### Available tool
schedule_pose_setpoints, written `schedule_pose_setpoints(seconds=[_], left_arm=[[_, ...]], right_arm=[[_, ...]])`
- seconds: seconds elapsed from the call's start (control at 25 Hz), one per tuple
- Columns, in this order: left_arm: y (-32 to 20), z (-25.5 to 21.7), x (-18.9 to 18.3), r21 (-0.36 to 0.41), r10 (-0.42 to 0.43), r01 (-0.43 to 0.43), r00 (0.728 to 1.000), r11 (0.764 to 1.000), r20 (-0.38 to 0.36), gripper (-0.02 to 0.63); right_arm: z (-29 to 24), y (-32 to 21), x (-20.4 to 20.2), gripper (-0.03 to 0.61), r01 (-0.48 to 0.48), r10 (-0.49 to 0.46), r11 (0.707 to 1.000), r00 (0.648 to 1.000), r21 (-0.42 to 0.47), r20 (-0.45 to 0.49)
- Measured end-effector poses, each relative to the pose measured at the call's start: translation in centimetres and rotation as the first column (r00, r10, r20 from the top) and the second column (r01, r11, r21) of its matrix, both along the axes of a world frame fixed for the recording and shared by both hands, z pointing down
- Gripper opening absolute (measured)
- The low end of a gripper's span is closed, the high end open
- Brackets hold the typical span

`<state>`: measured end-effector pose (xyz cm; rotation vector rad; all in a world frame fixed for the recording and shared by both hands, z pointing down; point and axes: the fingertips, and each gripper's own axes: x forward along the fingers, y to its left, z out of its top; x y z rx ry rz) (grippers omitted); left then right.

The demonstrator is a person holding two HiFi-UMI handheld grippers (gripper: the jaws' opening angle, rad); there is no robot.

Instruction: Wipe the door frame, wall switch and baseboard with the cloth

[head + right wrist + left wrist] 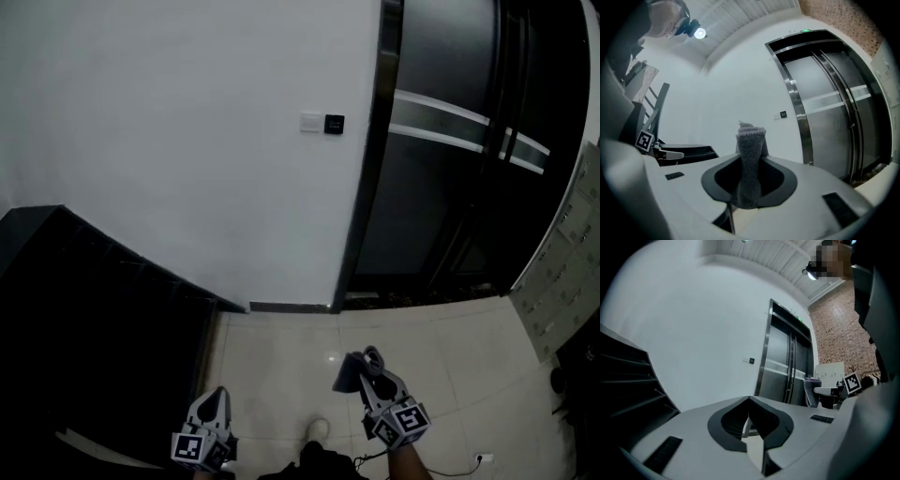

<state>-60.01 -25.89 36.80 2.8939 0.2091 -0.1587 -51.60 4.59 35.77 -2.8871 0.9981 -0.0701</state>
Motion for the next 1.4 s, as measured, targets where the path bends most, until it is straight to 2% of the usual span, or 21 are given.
schedule_pose_setpoints(seconds=[0.16, 0.36, 0.48, 0.64, 0.84, 1.08, 1.24, 1.4], left_arm=[[-1.7, 0.5, 6.3, -0.007, -0.036, 0.036, 0.999, 0.999, -0.008, 0.0], [-1.6, 0.4, 16.8, 0.012, -0.052, 0.052, 0.999, 0.999, 0.006, 0.0], [-0.6, -1.5, 23.1, 0.044, -0.045, 0.045, 0.999, 0.998, -0.006, 0.0], [1.2, -3.6, 30.4, 0.068, -0.03, 0.032, 0.999, 0.997, -0.033, 0.0], [2.6, -3.3, 37.8, 0.097, 0.024, -0.027, 0.999, 0.995, 0.026, 0.0], [4.5, -3.3, 47.1, 0.077, 0.123, -0.126, 0.992, 0.989, 0.039, 0.0], [3.1, -3.6, 54.6, 0.053, 0.148, -0.148, 0.989, 0.988, 0.009, 0.0], [1.6, -4.6, 62.0, 0.061, 0.196, -0.194, 0.98, 0.979, -0.029, 0.0]], right_arm=[[1.4, -0.4, 6.9, 0.087, 0.002, -0.002, 1.0, 1.0, 0.02, 0.012], [0.9, -0.4, 18.4, 0.089, 0.036, -0.035, 0.997, 0.999, 0.065, -0.007], [-0.9, 0.4, 25.6, 0.089, 0.043, -0.04, 0.995, 0.999, 0.088, -0.03], [-1.7, 1.5, 33.6, 0.089, 0.051, -0.049, 0.996, 0.998, 0.074, -0.032], [-2.6, 1.9, 40.2, 0.089, 0.035, -0.032, 0.995, 0.999, 0.093, -0.024], [-5.2, 1.7, 47.1, 0.089, 0.005, -0.002, 0.999, 0.997, 0.045, -0.074], [-8.5, -0.9, 52.4, 0.089, 0.019, -0.016, 1.0, 0.988, 0.022, -0.154], [-11.5, -3.4, 59.0, 0.089, -0.01, 0.01, 1.0, 0.979, 0.003, -0.203]])
